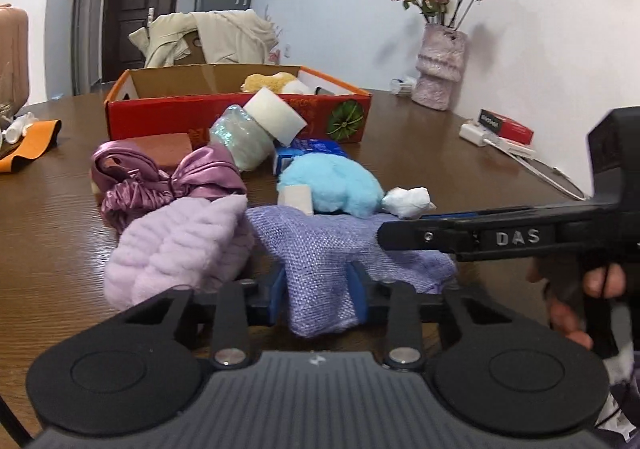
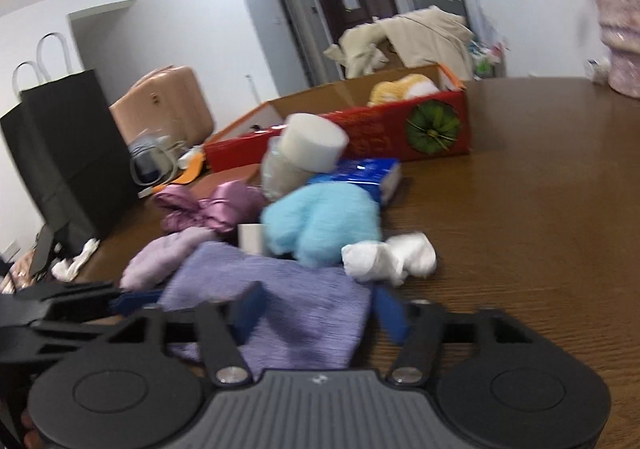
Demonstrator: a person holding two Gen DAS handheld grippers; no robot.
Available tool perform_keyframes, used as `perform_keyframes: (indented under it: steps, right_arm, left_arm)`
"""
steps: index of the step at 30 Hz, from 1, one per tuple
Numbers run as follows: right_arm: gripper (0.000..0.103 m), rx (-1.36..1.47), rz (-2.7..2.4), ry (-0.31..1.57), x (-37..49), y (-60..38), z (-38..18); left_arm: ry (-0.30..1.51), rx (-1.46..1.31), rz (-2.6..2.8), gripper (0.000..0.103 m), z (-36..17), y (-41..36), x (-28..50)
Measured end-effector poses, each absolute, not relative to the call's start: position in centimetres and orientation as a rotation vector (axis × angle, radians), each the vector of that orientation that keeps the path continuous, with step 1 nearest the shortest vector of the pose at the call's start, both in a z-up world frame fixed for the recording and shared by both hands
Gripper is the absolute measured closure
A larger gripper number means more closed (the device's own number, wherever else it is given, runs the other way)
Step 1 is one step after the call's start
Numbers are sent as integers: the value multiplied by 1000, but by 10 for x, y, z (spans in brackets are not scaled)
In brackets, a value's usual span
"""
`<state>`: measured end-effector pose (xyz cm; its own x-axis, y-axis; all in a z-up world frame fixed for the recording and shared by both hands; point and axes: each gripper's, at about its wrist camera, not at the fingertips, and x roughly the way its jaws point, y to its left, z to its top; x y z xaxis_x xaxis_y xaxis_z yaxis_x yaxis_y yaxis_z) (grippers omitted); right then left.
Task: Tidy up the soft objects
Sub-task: 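Grasp the lavender drawstring pouch with the right gripper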
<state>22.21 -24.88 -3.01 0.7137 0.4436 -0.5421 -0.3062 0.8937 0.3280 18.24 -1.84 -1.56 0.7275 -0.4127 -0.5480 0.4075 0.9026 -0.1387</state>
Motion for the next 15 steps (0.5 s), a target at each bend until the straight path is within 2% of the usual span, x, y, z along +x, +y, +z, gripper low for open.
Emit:
perform_keyframes:
  steps: [1,4,7,11,15]
  right_arm:
    - [39,221,420,658,223,-250,-31]
    - [55,185,442,668,221,-245,-32]
    - [57,65,425,675,212,-228,-28]
    - [84,-27,415,682,196,-215,-23]
    - [94,17,439,656,177,-221,-14]
  left_arm:
    - [608,-10,-455,78,-16,-18,182]
    - [625,-16,-466,82,-17,-18,178]
    - [636,-20,-464,83,-15,-15,173]
    - [628,-22,-468,86,-11,-10,162]
    - [607,-34,-495,93,-3,-5,146]
